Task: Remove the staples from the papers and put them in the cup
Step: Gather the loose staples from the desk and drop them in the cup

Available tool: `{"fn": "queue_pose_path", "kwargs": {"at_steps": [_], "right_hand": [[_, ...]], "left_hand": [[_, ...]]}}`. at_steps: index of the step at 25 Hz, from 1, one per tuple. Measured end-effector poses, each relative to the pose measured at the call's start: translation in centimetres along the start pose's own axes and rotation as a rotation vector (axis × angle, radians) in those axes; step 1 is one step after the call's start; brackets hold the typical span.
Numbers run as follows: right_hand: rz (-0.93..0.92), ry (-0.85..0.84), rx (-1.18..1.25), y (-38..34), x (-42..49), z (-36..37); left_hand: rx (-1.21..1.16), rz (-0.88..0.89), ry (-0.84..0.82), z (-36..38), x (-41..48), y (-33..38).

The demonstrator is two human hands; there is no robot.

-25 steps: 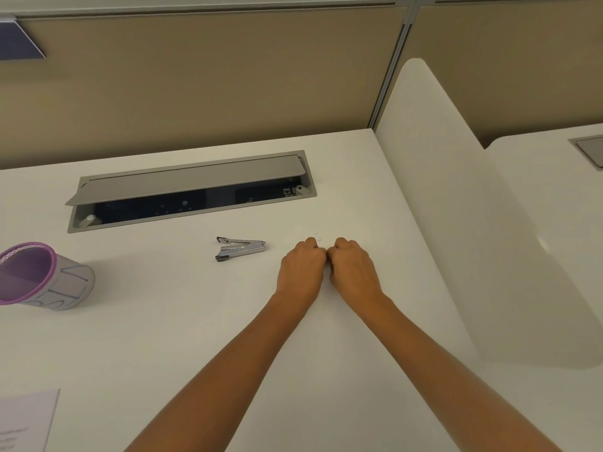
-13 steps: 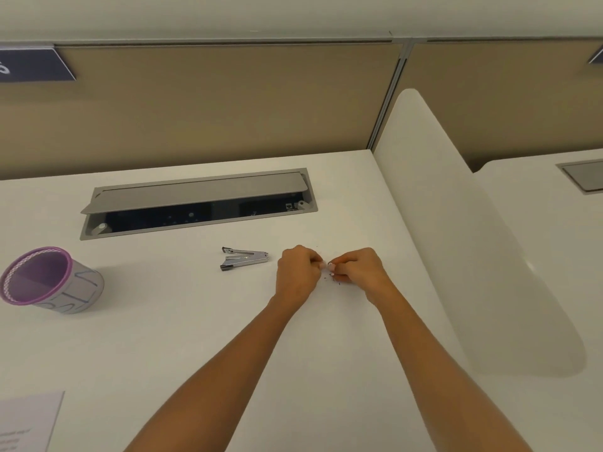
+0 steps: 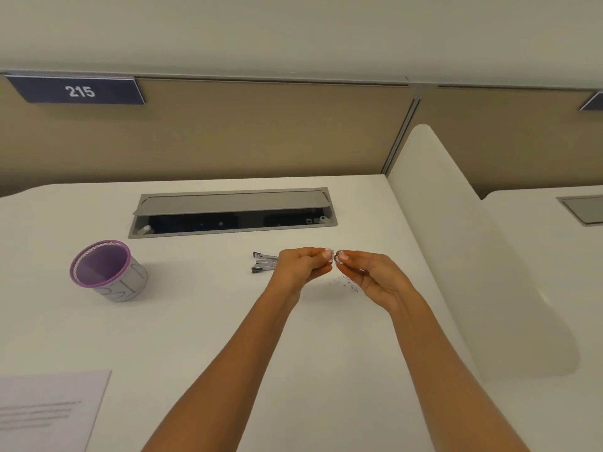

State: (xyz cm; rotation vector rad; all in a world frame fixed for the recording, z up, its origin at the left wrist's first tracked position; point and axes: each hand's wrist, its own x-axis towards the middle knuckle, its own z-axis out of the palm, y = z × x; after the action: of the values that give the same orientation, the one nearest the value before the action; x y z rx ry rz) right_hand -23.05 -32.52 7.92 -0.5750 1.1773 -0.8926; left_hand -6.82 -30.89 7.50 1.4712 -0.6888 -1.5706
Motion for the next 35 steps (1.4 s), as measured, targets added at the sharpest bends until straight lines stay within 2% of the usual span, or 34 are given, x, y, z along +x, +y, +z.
{"fn": "queue_pose_path", "kwargs": {"at_steps": [7, 13, 15, 18, 21, 24, 30, 35], "right_hand": [[-0.008, -0.103, -0.05, 0.5, -1.9, 10.3], [0.083, -0.233, -0.084, 4.8, -1.6, 21.8], [0.107, -0.269, -0.094, 6.4, -1.2, 25.4], [0.123, -0.293, -0.143, 8.2, -0.5, 30.2], [0.112, -0.321, -0.226, 9.0, 0.2, 33.7], [0.021, -0.277, -0.492, 9.4, 1.1, 36.4], [-0.305, -0.179, -1.202, 9.8, 2.2, 39.6], [-0.384, -0.199, -1.5, 10.1, 1.7, 40.8]], "left_hand": [[-0.248, 0.037, 0.112, -10.0, -4.6, 3.1], [-0.292, 0.057, 0.373, -23.0, -7.6, 4.4], [-0.257, 0.056, 0.467, -27.0, -7.9, 4.6], [-0.028, 0.05, 0.543, -31.6, -7.7, 4.7], [-0.048, 0.102, 0.541, -33.8, -7.4, 5.3], [0.071, 0.143, 0.584, -35.5, -6.5, 5.7], [0.621, 0.249, 0.631, -36.0, -5.3, 6.3], [0.861, 0.239, 0.605, -35.4, -5.0, 6.6]]}}
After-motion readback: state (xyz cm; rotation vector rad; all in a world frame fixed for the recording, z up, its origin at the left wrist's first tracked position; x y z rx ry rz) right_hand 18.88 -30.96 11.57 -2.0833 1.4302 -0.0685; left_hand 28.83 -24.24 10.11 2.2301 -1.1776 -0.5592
